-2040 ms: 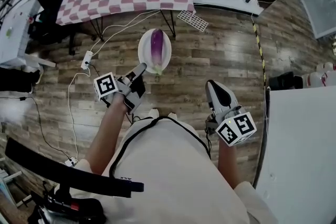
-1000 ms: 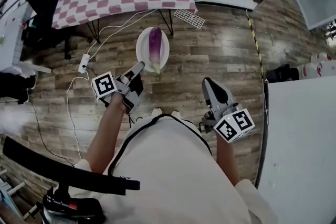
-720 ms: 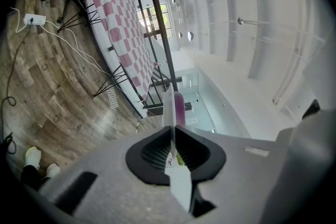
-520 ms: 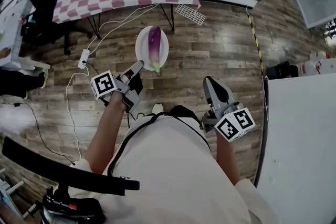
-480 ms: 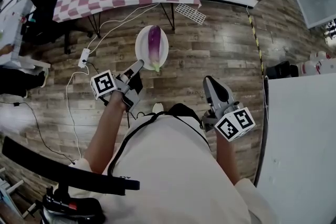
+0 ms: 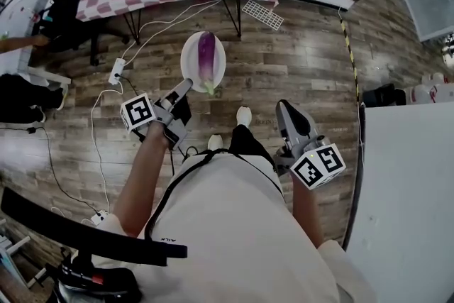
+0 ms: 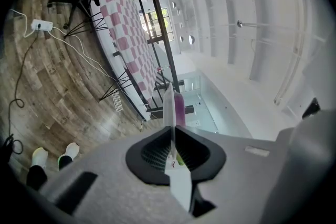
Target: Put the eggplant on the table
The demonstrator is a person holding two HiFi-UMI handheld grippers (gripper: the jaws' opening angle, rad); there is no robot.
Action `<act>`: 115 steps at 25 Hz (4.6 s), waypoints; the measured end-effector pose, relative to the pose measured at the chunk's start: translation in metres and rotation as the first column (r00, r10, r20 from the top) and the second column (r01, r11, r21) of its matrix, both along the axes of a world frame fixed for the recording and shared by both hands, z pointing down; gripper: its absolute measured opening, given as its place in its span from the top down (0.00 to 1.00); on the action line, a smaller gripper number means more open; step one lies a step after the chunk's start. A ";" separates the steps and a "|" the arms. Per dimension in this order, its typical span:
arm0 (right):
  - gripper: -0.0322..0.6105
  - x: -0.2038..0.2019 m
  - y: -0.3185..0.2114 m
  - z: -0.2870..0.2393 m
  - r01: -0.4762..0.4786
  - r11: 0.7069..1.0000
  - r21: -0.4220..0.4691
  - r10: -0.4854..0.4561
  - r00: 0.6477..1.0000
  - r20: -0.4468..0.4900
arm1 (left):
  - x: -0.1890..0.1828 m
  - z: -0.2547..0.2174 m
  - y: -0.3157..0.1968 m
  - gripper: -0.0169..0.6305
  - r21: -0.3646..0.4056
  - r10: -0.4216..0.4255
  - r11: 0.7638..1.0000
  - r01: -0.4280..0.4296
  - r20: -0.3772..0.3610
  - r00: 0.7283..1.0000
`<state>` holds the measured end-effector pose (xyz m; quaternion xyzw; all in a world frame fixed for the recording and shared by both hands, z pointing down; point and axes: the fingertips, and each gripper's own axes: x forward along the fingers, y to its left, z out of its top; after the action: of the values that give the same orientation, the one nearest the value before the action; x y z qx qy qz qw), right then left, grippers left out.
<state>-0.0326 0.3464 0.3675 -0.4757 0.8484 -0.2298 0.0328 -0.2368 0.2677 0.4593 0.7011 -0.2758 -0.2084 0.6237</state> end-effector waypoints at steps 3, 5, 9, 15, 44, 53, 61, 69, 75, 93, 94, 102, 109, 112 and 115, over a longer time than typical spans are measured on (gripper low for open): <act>0.94 0.003 -0.002 0.005 0.007 1.000 -0.011 -0.007 1.000 0.015 | -0.002 0.009 0.000 0.92 -0.031 -0.013 0.999 0.014 0.032 0.999; 0.94 0.006 -0.008 0.008 0.017 1.000 -0.019 -0.017 1.000 0.018 | 0.004 0.005 -0.005 0.92 -0.019 -0.017 1.000 0.017 0.026 1.000; 0.94 0.019 -0.024 0.009 0.029 0.999 -0.018 -0.028 0.999 0.020 | 0.019 0.000 -0.017 0.92 -0.007 -0.014 1.000 0.014 0.005 1.000; 0.94 0.038 -0.053 0.013 0.041 0.999 -0.029 -0.040 0.999 0.030 | 0.044 -0.003 -0.041 0.92 -0.010 -0.011 1.000 0.010 -0.015 1.000; 0.94 0.135 -0.233 0.006 0.244 0.970 0.014 -0.244 0.970 -0.026 | 0.152 -0.023 -0.197 0.92 0.008 -0.141 0.990 0.141 -0.025 0.990; 0.94 0.158 -0.246 0.016 0.256 0.967 -0.003 -0.256 0.967 0.001 | 0.171 -0.019 -0.207 0.92 -0.001 -0.163 0.987 0.163 -0.026 0.986; 0.94 0.160 -0.257 0.018 0.252 0.968 -0.013 -0.253 0.968 -0.001 | 0.173 -0.014 -0.214 0.92 -0.012 -0.162 0.987 0.161 -0.021 0.987; 0.94 0.157 -0.272 0.023 0.232 0.972 -0.027 -0.232 0.973 -0.008 | 0.174 -0.010 -0.237 0.92 -0.015 -0.136 0.991 0.135 -0.032 0.990; 0.94 0.151 -0.300 0.020 0.199 0.980 -0.030 -0.199 0.980 -0.018 | 0.172 -0.010 -0.270 0.92 -0.009 -0.099 0.995 0.099 -0.035 0.994; 0.94 0.111 -0.399 0.018 0.158 0.986 -0.045 -0.159 0.987 -0.031 | 0.145 -0.012 -0.383 0.92 -0.012 -0.038 0.999 0.038 -0.061 0.997; 0.94 0.109 -0.406 0.017 0.155 0.987 -0.046 -0.157 0.987 -0.034 | 0.142 -0.011 -0.390 0.92 -0.013 -0.036 0.999 0.036 -0.061 0.997; 0.94 0.082 -0.448 0.015 0.106 0.993 -0.055 -0.108 0.993 -0.047 | 0.116 0.001 -0.435 0.92 -0.033 0.005 0.999 -0.007 -0.062 0.998; 0.94 0.060 -0.475 0.023 0.035 0.997 -0.072 -0.038 0.998 -0.047 | 0.102 0.008 -0.468 0.92 -0.029 0.078 0.996 -0.080 -0.069 0.995; 0.94 0.054 -0.483 0.028 0.001 0.997 -0.079 -0.005 0.999 -0.045 | 0.100 0.016 -0.480 0.92 -0.031 0.107 0.994 -0.110 -0.077 0.991; 0.94 0.047 -0.490 0.028 -0.017 0.996 -0.082 0.013 0.999 -0.050 | 0.098 0.021 -0.491 0.92 -0.033 0.123 0.991 -0.127 -0.089 0.988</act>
<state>0.0144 -0.1438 0.3959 -0.4887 0.8351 -0.2527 -0.0059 -0.1392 -0.2236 0.4802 0.6950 -0.2078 -0.1939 0.6604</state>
